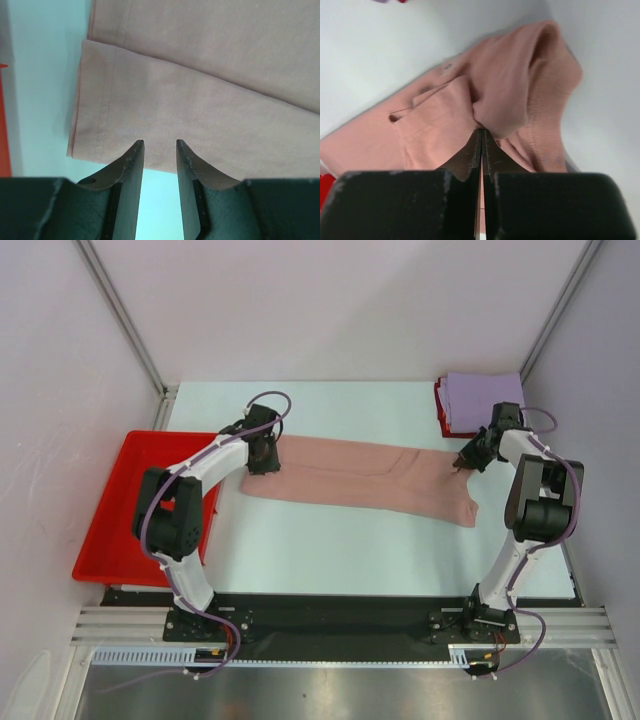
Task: Fold and stack the t-shirts
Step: Fold the tshirt
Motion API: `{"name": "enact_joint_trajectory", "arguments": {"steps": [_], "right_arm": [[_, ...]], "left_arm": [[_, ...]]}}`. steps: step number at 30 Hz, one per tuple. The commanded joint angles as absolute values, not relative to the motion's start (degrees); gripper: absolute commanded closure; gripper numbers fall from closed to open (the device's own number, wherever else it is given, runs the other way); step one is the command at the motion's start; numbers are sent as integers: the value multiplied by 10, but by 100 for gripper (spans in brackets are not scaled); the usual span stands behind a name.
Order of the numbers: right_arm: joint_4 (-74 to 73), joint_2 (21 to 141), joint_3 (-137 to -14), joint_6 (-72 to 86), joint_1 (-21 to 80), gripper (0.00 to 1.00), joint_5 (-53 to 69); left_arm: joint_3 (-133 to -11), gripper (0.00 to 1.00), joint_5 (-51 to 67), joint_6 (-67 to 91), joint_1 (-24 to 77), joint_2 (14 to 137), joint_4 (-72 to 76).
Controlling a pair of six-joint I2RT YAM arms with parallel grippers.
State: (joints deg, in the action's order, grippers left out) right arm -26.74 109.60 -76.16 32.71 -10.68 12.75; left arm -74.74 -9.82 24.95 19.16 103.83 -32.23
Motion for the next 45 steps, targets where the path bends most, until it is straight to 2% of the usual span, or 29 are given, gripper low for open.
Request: {"name": "enact_joint_trajectory", "arguments": {"steps": [1,5,14,18,20,21,25,29,33,36,41,44,45], "right_arm": [[-239,1113,-753,312,-113,100,110],[-245,1142,-763,308,-118,100,99],[-303,1113,-808,284,-106,98,84],[-367,1073,-849,262,-84,85,49],[-402,1050,-866,246,-70,71,27],[-414,1043,-875,242,-54,61,19],[-460,1017,-878,237,-11,52,7],[-483,1000,-860,258,50,50,-26],[-498,999,-852,310,105,48,-64],[-511,1016,-853,331,139,48,-90],[-537,1050,-854,376,171,49,-136],[-528,1063,-849,390,175,54,-155],[-520,1068,-852,392,177,59,-156]], "left_arm": [[-765,63,-92,236,193,1028,-312],[-776,63,-90,232,193,1031,-315],[-808,61,-90,202,193,1042,-323],[-831,61,-51,164,193,1061,-301],[-843,61,-56,153,193,1077,-303],[-853,61,-61,151,192,1085,-306],[-889,64,-84,147,186,1121,-329],[-948,68,-138,124,186,1168,-365],[-962,68,-174,106,191,1176,-352],[-970,73,-164,99,192,1179,-342],[-985,75,-153,84,197,1200,-311],[-1030,80,-205,86,198,1239,-337],[-1041,82,-227,88,199,1249,-348]]}}
